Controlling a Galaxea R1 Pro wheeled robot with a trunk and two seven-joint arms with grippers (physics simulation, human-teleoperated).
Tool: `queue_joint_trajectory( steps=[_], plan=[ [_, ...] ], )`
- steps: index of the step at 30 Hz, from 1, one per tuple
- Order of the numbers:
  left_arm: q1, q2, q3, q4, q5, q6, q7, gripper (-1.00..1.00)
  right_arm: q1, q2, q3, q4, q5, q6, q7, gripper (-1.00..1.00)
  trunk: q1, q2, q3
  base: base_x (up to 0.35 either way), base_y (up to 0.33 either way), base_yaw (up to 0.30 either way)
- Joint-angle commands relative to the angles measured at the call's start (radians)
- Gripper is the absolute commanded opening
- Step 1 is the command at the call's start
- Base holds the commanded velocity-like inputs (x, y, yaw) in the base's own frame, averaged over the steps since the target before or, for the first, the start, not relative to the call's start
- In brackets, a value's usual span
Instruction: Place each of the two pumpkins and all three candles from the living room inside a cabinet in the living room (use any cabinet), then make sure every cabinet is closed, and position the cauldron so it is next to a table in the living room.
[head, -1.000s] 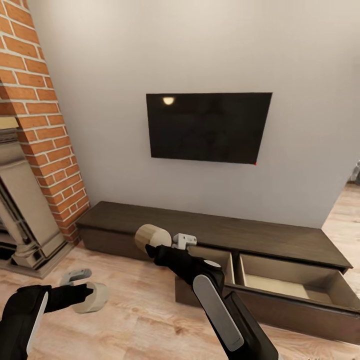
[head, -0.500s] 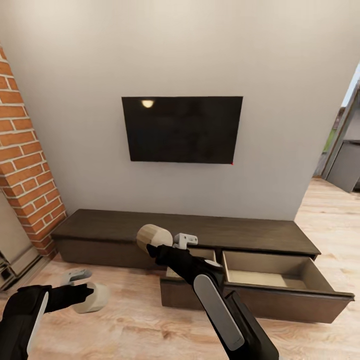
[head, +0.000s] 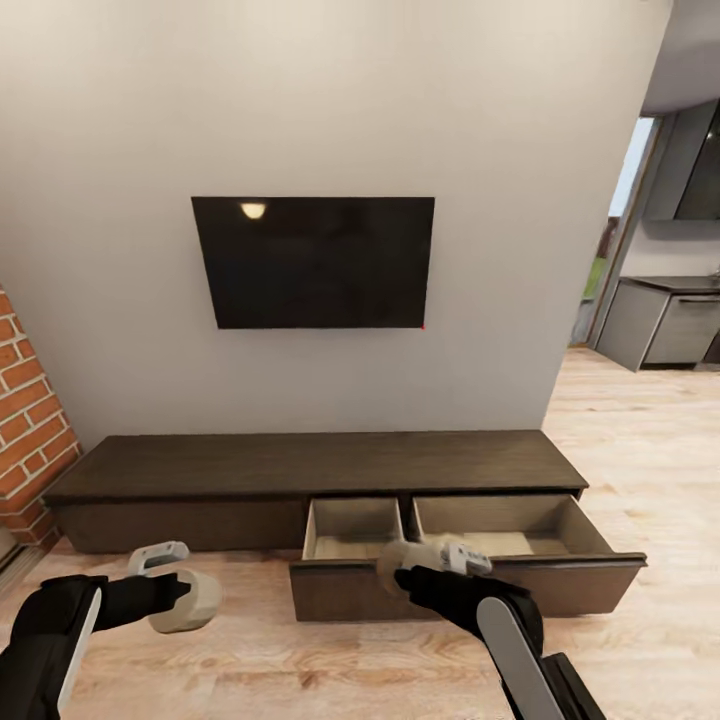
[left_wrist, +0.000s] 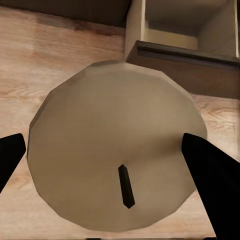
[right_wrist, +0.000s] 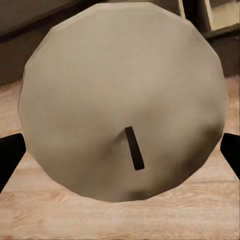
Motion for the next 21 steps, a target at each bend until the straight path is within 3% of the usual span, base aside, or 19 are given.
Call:
queue_joint_trajectory(
  steps=[1,6,13,18,21],
  plan=[
    [0.000,-0.004,0.001,0.004,-0.008,0.001,-0.011,-1.00,0.029,-0.004,-0.012,-0.004,-0.021,-0.009,-0.011,-1.00,0.000,-0.001,-0.001,0.000,0.000,-0.123],
    [0.004,-0.011,-0.002,0.013,-0.013,-0.004,-0.007,-1.00,0.106,-0.008,-0.088,-0.003,-0.020,-0.009,-0.013,-1.00,0.000,-0.001,-0.005,0.000,0.000,-0.035],
    [0.004,-0.025,-0.007,0.050,-0.015,-0.008,-0.003,-1.00,0.158,-0.011,-0.100,0.014,0.006,-0.059,-0.013,-1.00,-0.015,0.027,-0.004,0.000,0.000,-0.001],
    [0.004,-0.032,-0.008,0.052,-0.015,-0.012,-0.005,-1.00,0.183,-0.042,-0.100,0.025,0.012,-0.109,-0.011,-1.00,-0.015,0.027,-0.012,0.000,-0.079,0.000],
    [0.004,-0.032,-0.008,0.052,-0.015,-0.012,-0.004,-1.00,0.184,-0.045,-0.100,0.050,0.012,-0.130,-0.010,-1.00,-0.015,0.027,-0.017,0.000,-0.265,0.000]
  ],
)
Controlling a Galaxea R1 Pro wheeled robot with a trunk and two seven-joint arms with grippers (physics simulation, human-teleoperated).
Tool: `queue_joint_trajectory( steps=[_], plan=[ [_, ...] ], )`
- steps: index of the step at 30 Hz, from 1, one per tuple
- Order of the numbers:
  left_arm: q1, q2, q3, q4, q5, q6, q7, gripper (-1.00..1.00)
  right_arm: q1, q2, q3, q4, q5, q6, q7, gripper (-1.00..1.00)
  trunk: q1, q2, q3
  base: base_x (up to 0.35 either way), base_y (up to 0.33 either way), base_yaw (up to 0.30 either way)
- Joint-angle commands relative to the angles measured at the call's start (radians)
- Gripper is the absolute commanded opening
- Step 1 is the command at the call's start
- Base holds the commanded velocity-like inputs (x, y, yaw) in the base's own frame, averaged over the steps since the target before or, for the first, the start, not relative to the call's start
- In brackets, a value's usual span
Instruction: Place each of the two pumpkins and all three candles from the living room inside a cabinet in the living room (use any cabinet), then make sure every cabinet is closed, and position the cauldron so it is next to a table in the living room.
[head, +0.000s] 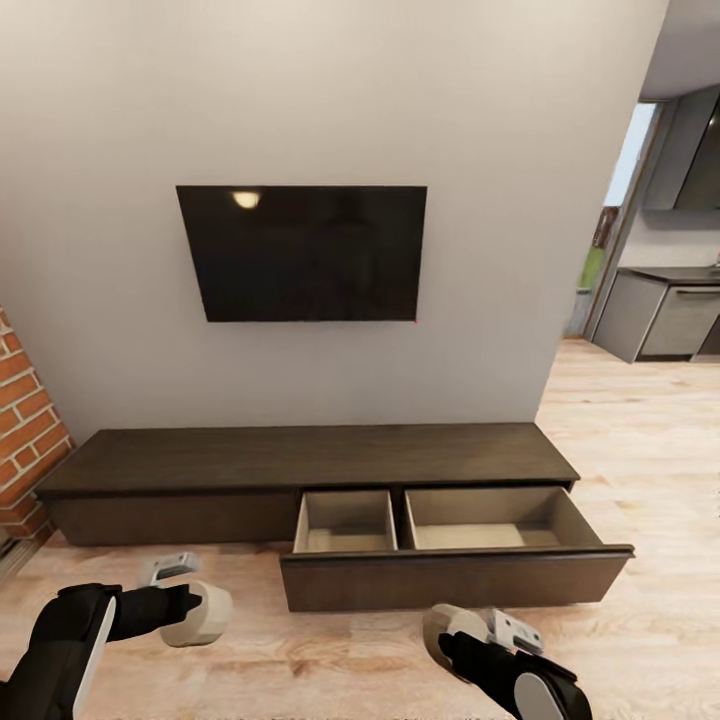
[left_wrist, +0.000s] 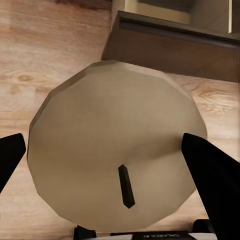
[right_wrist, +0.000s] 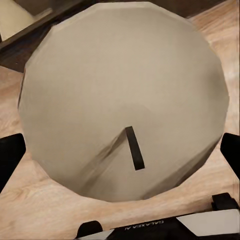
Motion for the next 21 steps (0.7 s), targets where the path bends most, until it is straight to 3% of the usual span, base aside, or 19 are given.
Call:
queue_joint_trajectory(
  steps=[1,7,13,21],
  plan=[
    [-0.001,0.000,0.001,-0.001,-0.008,0.004,-0.011,-1.00,-0.001,-0.001,0.001,0.007,-0.012,-0.004,-0.008,-1.00,0.000,-0.001,-0.003,0.000,-0.285,0.000],
    [-0.001,-0.007,-0.004,-0.001,-0.008,0.004,-0.009,-1.00,-0.001,0.000,0.001,0.115,-0.008,-0.022,-0.003,-1.00,0.000,-0.001,-0.006,0.000,-0.293,0.000],
    [-0.001,-0.010,-0.005,-0.003,-0.008,0.001,-0.009,-1.00,-0.002,-0.002,0.014,0.248,-0.007,-0.130,0.001,-1.00,0.000,-0.001,-0.006,0.000,-0.296,0.000],
    [-0.001,-0.011,-0.006,-0.004,-0.008,0.001,-0.008,-1.00,-0.002,0.001,0.012,0.262,0.032,-0.138,0.001,-1.00,0.000,-0.001,-0.006,0.000,-0.296,0.000]
  ],
)
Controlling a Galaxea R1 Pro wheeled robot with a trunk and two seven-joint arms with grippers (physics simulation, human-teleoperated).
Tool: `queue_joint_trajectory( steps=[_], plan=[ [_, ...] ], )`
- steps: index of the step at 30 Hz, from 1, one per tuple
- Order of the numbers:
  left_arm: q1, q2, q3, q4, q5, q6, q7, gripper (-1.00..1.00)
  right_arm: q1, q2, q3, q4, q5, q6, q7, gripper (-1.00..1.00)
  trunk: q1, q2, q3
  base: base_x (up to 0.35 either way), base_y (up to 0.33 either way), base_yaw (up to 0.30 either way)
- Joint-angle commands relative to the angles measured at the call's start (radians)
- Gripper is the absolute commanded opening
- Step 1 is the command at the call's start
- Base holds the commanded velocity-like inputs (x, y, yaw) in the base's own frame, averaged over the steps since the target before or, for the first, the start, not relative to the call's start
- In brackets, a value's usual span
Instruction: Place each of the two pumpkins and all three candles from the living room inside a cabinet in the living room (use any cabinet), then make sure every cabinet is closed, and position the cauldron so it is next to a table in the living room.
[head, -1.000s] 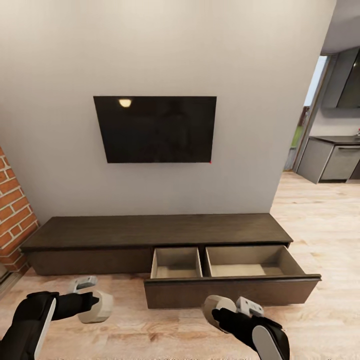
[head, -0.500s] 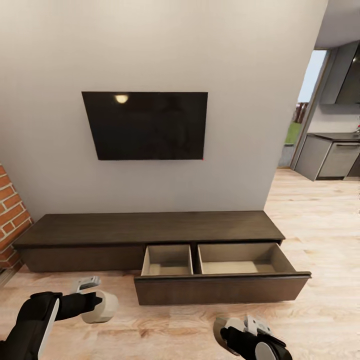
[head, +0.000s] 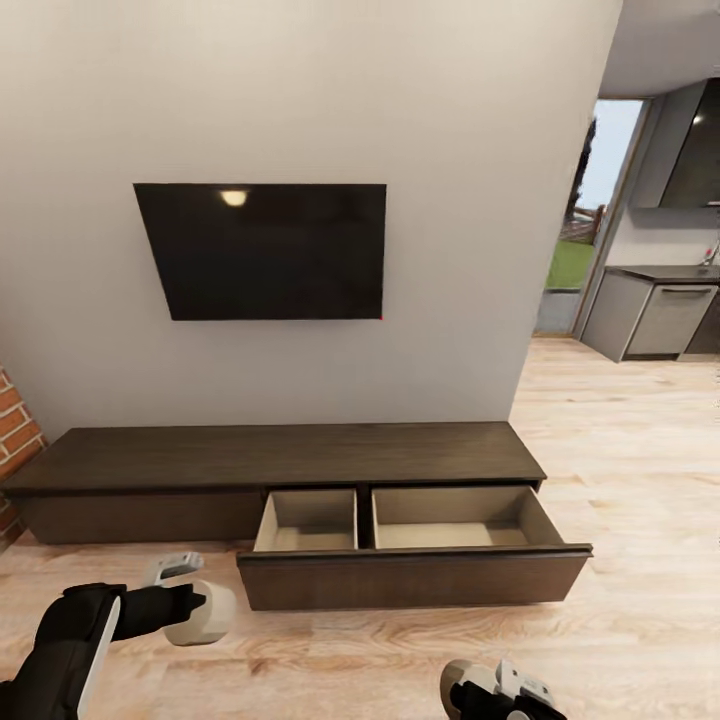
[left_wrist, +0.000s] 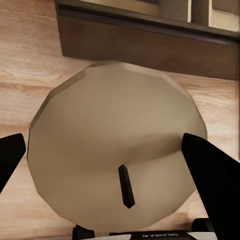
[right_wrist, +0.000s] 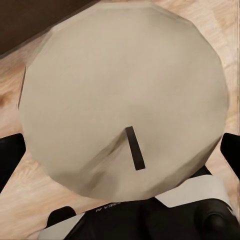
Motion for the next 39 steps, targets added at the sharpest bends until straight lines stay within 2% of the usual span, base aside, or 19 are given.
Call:
queue_joint_trajectory(
  steps=[1,15,27,39],
  plan=[
    [-0.001,0.000,0.001,-0.001,-0.007,0.004,-0.010,-1.00,-0.001,0.000,0.000,-0.001,-0.009,0.000,-0.008,-1.00,0.000,-0.001,-0.001,0.000,-0.296,0.000],
    [-0.001,-0.001,0.000,-0.001,-0.007,-0.013,-0.010,-1.00,-0.002,0.004,0.005,-0.006,-0.012,0.009,-0.008,-1.00,0.000,-0.001,-0.001,0.215,-0.223,0.000],
    [-0.001,-0.001,0.000,-0.001,-0.007,-0.014,-0.009,-1.00,-0.002,0.011,0.006,-0.007,-0.012,0.009,-0.009,-1.00,0.000,-0.001,-0.001,0.022,-0.269,0.000],
    [-0.001,-0.001,0.000,-0.001,-0.007,-0.014,-0.009,-1.00,-0.002,0.013,0.007,-0.011,-0.012,0.011,-0.009,-1.00,0.000,-0.001,-0.001,0.162,-0.238,0.000]
  ],
)
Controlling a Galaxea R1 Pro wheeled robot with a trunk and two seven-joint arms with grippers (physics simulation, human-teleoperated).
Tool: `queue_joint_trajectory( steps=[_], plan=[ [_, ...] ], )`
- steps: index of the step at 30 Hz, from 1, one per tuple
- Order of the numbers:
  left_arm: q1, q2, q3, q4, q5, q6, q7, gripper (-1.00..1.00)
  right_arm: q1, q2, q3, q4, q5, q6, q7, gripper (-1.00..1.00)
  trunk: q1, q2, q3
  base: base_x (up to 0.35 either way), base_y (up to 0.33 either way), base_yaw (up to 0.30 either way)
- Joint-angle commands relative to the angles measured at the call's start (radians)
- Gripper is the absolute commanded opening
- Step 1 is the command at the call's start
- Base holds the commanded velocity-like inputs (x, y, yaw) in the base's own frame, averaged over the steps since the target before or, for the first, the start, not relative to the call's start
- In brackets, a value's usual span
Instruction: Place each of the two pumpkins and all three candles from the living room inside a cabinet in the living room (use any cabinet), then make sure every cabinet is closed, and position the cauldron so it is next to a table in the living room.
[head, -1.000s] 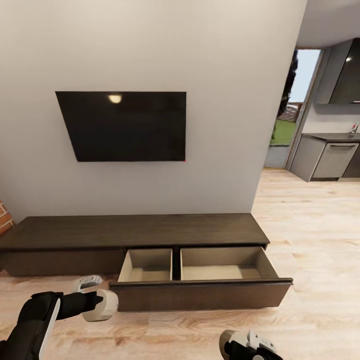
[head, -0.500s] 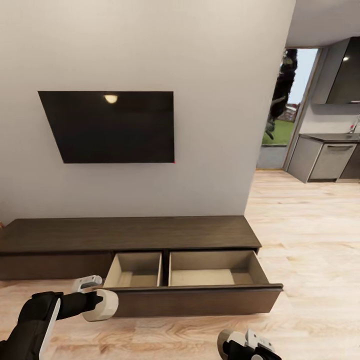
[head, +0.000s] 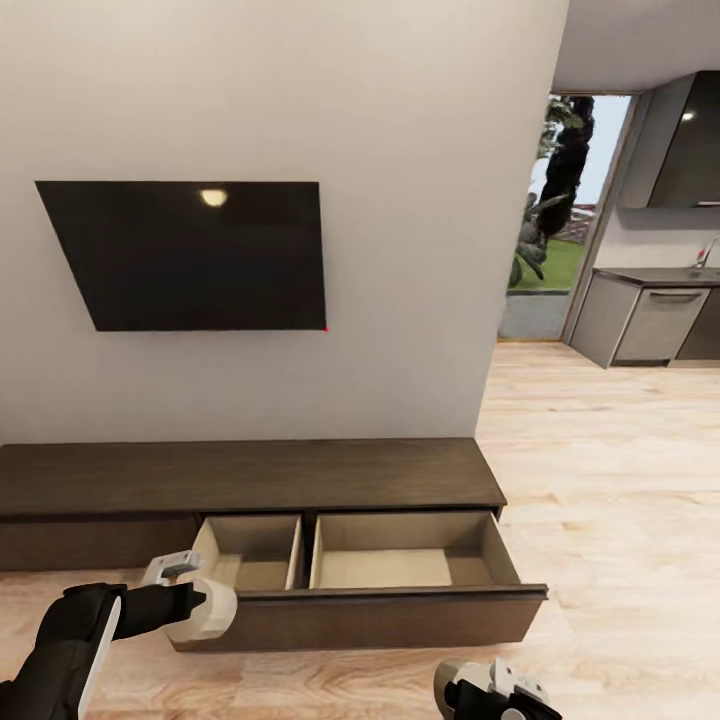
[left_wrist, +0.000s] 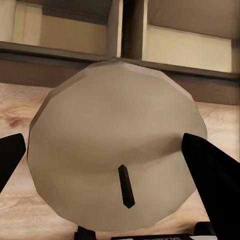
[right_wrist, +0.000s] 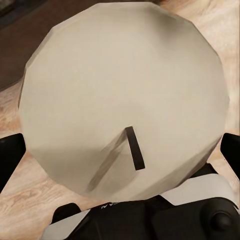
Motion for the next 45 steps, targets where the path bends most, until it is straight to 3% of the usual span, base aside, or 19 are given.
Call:
queue_joint_trajectory(
  steps=[1,6,9,10,12,14,18,19,21,26,28,29,45],
  plan=[
    [-0.001,0.000,0.001,-0.001,-0.007,0.004,-0.011,-1.00,-0.001,0.000,0.002,-0.002,-0.011,-0.001,-0.009,-1.00,0.000,-0.001,-0.001,0.151,-0.235,0.000],
    [-0.001,-0.003,0.001,-0.001,-0.007,0.004,-0.012,-1.00,0.000,-0.003,0.044,-0.030,-0.010,0.000,-0.010,-1.00,0.000,-0.001,-0.001,0.153,-0.233,0.000],
    [-0.001,-0.004,0.001,-0.009,-0.007,0.007,-0.017,-1.00,0.001,-0.010,0.092,-0.160,-0.011,0.017,-0.011,-1.00,0.000,-0.001,-0.001,0.087,-0.167,0.000],
    [-0.001,-0.005,0.000,-0.016,-0.007,0.011,-0.019,-1.00,0.002,-0.011,0.112,-0.240,-0.011,0.063,-0.014,-1.00,0.000,-0.001,-0.001,0.027,-0.055,0.000],
    [-0.001,-0.004,-0.005,-0.031,-0.006,0.018,-0.020,-1.00,-0.003,-0.002,0.122,-0.291,-0.009,0.170,-0.018,-1.00,0.000,-0.001,-0.001,0.014,-0.029,0.000],
    [-0.001,-0.003,-0.007,-0.056,-0.004,0.035,-0.022,-1.00,-0.047,0.039,0.126,-0.315,-0.008,0.294,-0.033,-1.00,0.000,-0.001,-0.001,0.005,-0.010,0.000],
    [-0.003,-0.006,-0.008,-0.117,0.001,0.056,-0.024,-1.00,-0.194,0.105,0.111,-0.324,-0.015,0.402,-0.059,-1.00,0.000,-0.001,-0.001,0.001,-0.002,0.000],
    [-0.003,-0.014,-0.011,-0.121,0.000,0.056,-0.023,-1.00,-0.208,0.108,0.103,-0.324,-0.017,0.405,-0.060,-1.00,0.000,-0.001,-0.001,0.000,0.000,0.000],
    [-0.006,-0.094,-0.048,-0.126,-0.022,0.055,-0.003,-1.00,-0.278,0.111,0.084,-0.324,-0.022,0.412,-0.062,-1.00,0.000,-0.001,-0.001,0.000,0.000,0.000],
    [-0.032,-0.163,-0.066,-0.130,-0.037,0.050,0.060,-1.00,-0.319,0.112,0.081,-0.323,-0.020,0.410,-0.063,-1.00,0.000,-0.001,-0.001,0.000,0.000,0.000],
    [-0.044,-0.205,-0.109,-0.131,-0.037,0.047,0.094,-1.00,-0.330,0.116,0.085,-0.323,-0.021,0.411,-0.067,-1.00,0.000,-0.001,-0.001,0.000,0.000,0.000],
    [-0.046,-0.213,-0.122,-0.131,-0.037,0.046,0.103,-1.00,-0.332,0.123,0.086,-0.323,-0.019,0.414,-0.068,-1.00,0.000,-0.001,-0.001,0.000,0.000,0.000],
    [-0.047,-0.217,-0.131,-0.131,-0.037,0.037,0.111,-1.00,-0.346,0.116,0.066,-0.281,-0.012,0.418,-0.072,-1.00,0.000,-0.001,-0.001,0.002,-0.168,0.000]
  ],
)
